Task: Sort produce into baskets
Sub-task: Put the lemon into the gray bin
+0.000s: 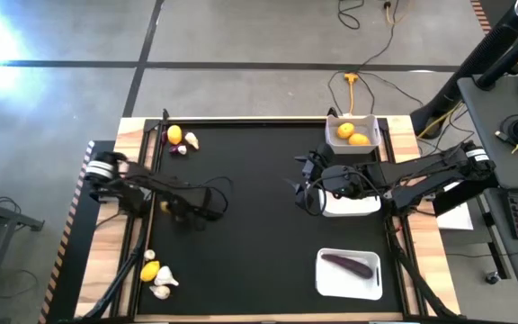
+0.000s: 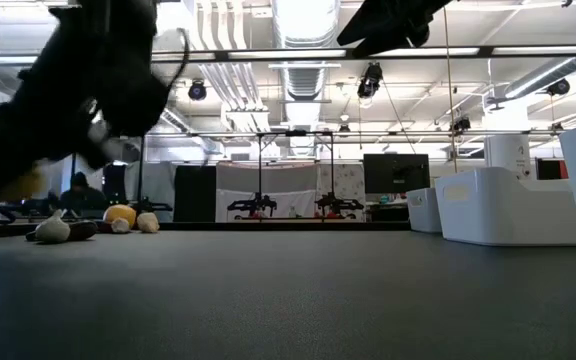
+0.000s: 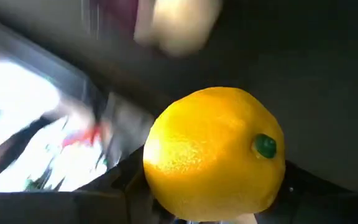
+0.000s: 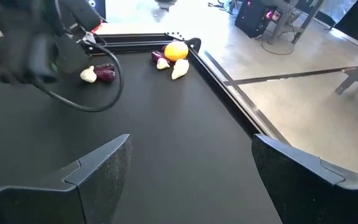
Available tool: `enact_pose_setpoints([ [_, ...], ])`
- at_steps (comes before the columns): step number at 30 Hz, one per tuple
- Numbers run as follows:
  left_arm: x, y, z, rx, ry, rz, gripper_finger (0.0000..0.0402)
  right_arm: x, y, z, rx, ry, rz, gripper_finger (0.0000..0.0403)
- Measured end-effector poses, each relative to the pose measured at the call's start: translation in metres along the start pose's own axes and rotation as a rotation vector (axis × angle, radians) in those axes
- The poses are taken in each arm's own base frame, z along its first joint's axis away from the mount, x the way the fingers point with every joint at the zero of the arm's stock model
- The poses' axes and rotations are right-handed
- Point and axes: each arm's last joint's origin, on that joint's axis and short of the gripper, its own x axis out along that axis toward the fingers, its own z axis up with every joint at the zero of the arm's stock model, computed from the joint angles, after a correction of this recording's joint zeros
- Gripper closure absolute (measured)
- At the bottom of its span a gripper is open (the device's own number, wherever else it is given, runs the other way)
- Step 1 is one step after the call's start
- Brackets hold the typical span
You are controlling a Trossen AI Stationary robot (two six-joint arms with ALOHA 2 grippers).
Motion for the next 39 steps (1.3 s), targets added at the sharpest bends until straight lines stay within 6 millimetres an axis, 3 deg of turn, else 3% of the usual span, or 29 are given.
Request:
enact_pose_setpoints([
  [5,-0.040,-0.008,0.017,-0.063,-0.592,-0.303,0.0199,0.003,0.001,-0.010,-0.037,0.023,-0.003,0.0078],
  [8,-0.054,-0.014,0.030,-0.091,-0.900,-0.455,0.0198,0.008,0.002,-0.025,-0.045,0.039,-0.005,0.0078],
  [11,-0.054,-0.022,0.042,-0.094,-1.131,-0.538,0.0197,0.014,0.005,-0.048,-0.070,0.061,0.024,0.0078],
  [15,-0.037,-0.031,0.055,-0.145,-1.333,-0.577,0.0197,0.024,0.006,-0.070,-0.096,-0.013,0.180,0.0078],
  [19,-0.015,-0.040,0.064,-0.176,-1.446,-0.618,0.0196,0.031,-0.002,-0.082,-0.041,-0.153,0.337,0.0078],
  [26,0.012,-0.059,0.086,-0.177,-1.429,-0.616,0.0196,0.046,-0.007,-0.095,-0.023,-0.151,0.337,0.0078],
  [32,0.013,-0.071,0.102,-0.201,-1.409,-0.622,0.0196,0.098,0.020,-0.105,-0.073,-0.059,0.377,0.0078],
  [39,0.016,-0.072,0.103,-0.189,-1.371,-0.619,0.0196,0.146,0.047,-0.119,-0.120,0.021,0.471,0.0078],
])
